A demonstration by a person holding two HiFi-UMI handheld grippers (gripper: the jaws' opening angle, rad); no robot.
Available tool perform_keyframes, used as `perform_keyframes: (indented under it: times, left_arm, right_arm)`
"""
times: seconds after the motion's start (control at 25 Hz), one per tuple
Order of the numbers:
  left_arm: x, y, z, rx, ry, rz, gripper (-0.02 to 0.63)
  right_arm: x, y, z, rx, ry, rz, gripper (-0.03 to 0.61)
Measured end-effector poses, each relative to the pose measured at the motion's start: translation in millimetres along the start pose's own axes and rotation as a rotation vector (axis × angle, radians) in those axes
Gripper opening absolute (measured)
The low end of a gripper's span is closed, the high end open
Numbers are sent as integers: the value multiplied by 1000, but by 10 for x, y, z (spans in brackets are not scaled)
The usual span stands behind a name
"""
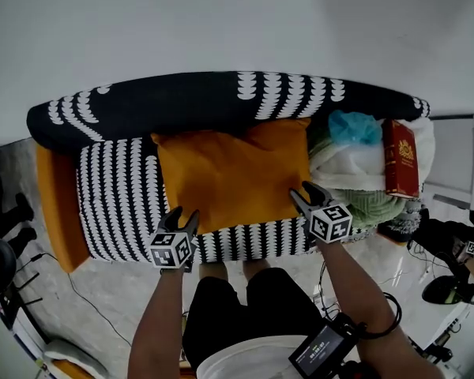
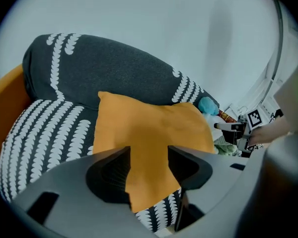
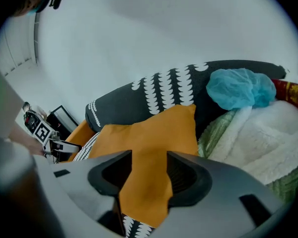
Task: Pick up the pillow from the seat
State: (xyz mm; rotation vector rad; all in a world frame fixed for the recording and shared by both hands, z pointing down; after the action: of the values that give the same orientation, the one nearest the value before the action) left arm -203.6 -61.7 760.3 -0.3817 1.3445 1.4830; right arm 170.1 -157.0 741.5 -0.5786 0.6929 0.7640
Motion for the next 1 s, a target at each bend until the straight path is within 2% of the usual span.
perform_keyframes:
  times: [0.16,0.36,0.52,0.84,1.0]
  left_arm:
    - [-126,181,-34,73,8,-36,337]
    - [-272,324,-139,131,17,-78,397]
    - [-413,384,-194,145,38,-87,414]
    - [-611,420,-184,145,72,-94,413]
    - [-670,421,-183,145,102,-104,371]
  right_arm:
    - [-61,-101,57,-76,21,33,311]
    - [-184,-255,113,-155,37,60,376]
    - [-314,-305,146,-172,65,46,396]
    - [-485,-350,218,-170,138,26,391]
    - [-547,-352,230,-169,163,-3,382]
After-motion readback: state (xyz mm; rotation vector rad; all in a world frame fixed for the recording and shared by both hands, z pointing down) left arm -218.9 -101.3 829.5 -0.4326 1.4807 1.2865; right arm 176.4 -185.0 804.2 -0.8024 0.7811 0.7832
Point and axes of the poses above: the fingertips, and each gripper's own axes: x backward along the fingers, y to its left, z out of its underside, the point moved 7 cm from there along x, backward along the fingers, and after that the axes turned 14 degrees about x, right-handed, at the moved point
